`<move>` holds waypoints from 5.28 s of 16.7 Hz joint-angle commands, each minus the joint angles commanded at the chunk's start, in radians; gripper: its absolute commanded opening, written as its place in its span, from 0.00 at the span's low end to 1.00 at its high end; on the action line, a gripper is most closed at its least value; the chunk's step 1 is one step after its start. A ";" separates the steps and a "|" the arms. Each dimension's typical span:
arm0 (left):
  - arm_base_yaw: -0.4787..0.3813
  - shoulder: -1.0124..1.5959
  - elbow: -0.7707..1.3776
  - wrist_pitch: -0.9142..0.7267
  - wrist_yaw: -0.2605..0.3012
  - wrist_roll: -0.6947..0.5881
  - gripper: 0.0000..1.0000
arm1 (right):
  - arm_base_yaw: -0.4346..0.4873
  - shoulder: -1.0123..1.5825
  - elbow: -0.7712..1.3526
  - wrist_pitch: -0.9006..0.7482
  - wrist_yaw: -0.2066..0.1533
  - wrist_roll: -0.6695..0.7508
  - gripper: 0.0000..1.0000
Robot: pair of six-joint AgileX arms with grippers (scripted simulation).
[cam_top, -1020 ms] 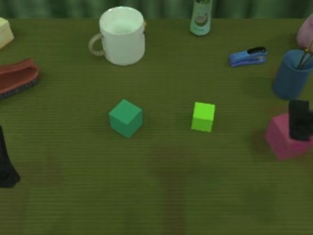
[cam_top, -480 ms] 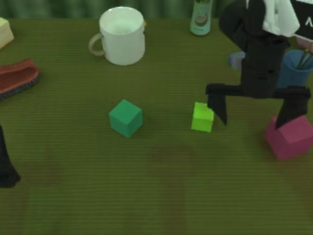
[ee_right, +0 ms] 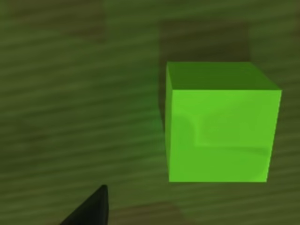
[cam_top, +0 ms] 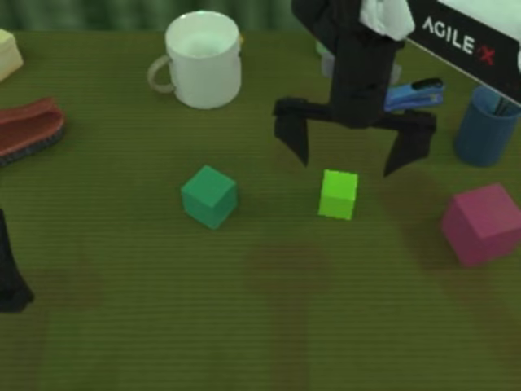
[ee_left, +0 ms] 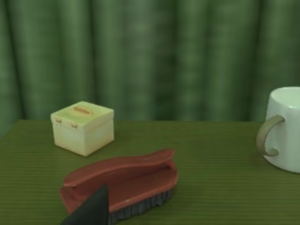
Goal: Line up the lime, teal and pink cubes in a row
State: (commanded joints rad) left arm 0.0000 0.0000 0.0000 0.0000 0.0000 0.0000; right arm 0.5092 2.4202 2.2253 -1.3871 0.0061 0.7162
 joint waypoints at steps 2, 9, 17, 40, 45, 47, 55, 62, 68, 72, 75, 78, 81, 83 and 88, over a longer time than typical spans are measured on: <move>0.000 0.000 0.000 0.000 0.000 0.000 1.00 | 0.004 0.009 0.020 0.000 -0.001 0.005 1.00; 0.000 0.000 0.000 0.000 0.000 0.000 1.00 | 0.000 0.007 0.002 0.017 -0.001 0.003 1.00; 0.000 0.000 0.000 0.000 0.000 0.000 1.00 | 0.005 0.055 -0.238 0.307 0.000 0.007 1.00; 0.000 0.000 0.000 0.000 0.000 0.000 1.00 | 0.005 0.058 -0.249 0.318 0.000 0.007 0.00; 0.000 0.000 0.000 0.000 0.000 0.000 1.00 | 0.001 0.025 -0.244 0.300 0.016 -0.003 0.00; 0.000 0.000 0.000 0.000 0.000 0.000 1.00 | 0.004 0.022 -0.211 0.262 0.015 -0.003 0.00; 0.000 0.000 0.000 0.000 0.000 0.000 1.00 | 0.010 -0.012 -0.037 0.054 0.015 -0.004 0.00; 0.000 0.000 0.000 0.000 0.000 0.000 1.00 | 0.022 -0.068 -0.109 0.080 0.014 -0.004 0.00; 0.000 0.000 0.000 0.000 0.000 0.000 1.00 | 0.103 -0.328 -0.482 0.180 0.012 0.002 0.00; 0.000 0.000 0.000 0.000 0.000 0.000 1.00 | 0.166 -0.520 -0.771 0.251 0.011 0.006 0.00; 0.000 0.000 0.000 0.000 0.000 0.000 1.00 | 0.200 -0.622 -0.892 0.291 0.011 0.008 0.00; 0.000 0.000 0.000 0.000 0.000 0.000 1.00 | 0.210 -0.649 -0.920 0.302 0.011 0.009 0.00; 0.000 0.000 0.000 0.000 0.000 0.000 1.00 | 0.204 -0.644 -0.918 0.299 0.011 0.010 0.00; 0.000 0.000 0.000 0.000 0.000 0.000 1.00 | 0.205 -0.638 -0.931 0.316 0.011 0.009 0.00; 0.000 0.000 0.000 0.000 0.000 0.000 1.00 | 0.207 -0.578 -1.041 0.502 0.010 0.011 0.00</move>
State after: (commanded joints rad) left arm 0.0000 0.0000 0.0000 0.0000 0.0000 0.0000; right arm 0.7163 1.8426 1.1847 -0.8849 0.0165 0.7268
